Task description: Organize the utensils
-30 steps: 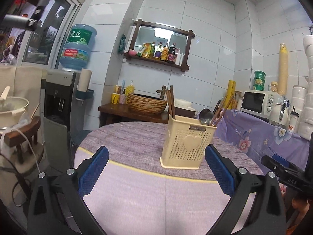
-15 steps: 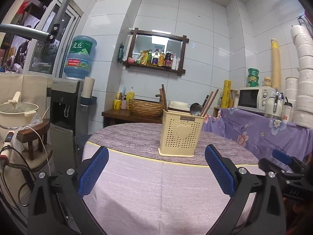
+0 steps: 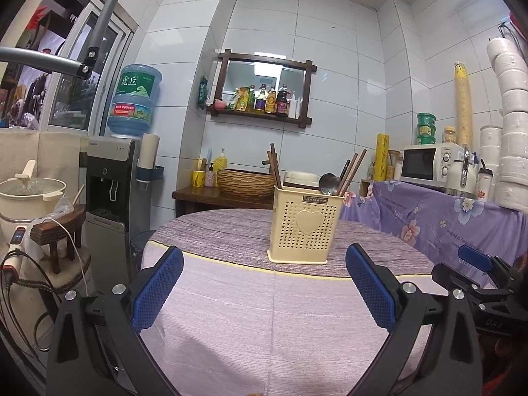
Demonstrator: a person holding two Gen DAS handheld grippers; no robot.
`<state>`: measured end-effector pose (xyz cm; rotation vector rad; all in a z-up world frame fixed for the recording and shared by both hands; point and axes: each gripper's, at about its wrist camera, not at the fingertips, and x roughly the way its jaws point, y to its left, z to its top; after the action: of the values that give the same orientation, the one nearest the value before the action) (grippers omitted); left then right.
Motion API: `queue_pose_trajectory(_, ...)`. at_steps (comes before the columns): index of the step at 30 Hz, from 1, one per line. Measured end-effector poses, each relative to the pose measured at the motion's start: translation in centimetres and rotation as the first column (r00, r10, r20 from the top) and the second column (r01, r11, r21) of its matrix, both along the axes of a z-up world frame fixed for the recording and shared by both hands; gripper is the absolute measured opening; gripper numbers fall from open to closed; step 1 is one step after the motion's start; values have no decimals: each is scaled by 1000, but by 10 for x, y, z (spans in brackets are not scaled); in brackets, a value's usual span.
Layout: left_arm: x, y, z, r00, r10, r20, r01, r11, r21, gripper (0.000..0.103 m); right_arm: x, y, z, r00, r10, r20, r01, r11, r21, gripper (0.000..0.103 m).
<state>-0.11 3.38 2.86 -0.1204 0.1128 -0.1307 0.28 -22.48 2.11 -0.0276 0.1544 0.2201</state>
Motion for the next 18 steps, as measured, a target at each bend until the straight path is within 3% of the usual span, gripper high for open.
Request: queue_pose_trajectory(18, 2, -2, -1, 1000, 4, -17, -4, 1000, 3, 98, 0, 1, 1, 1000, 7, -15, -7, 1000, 3, 97)
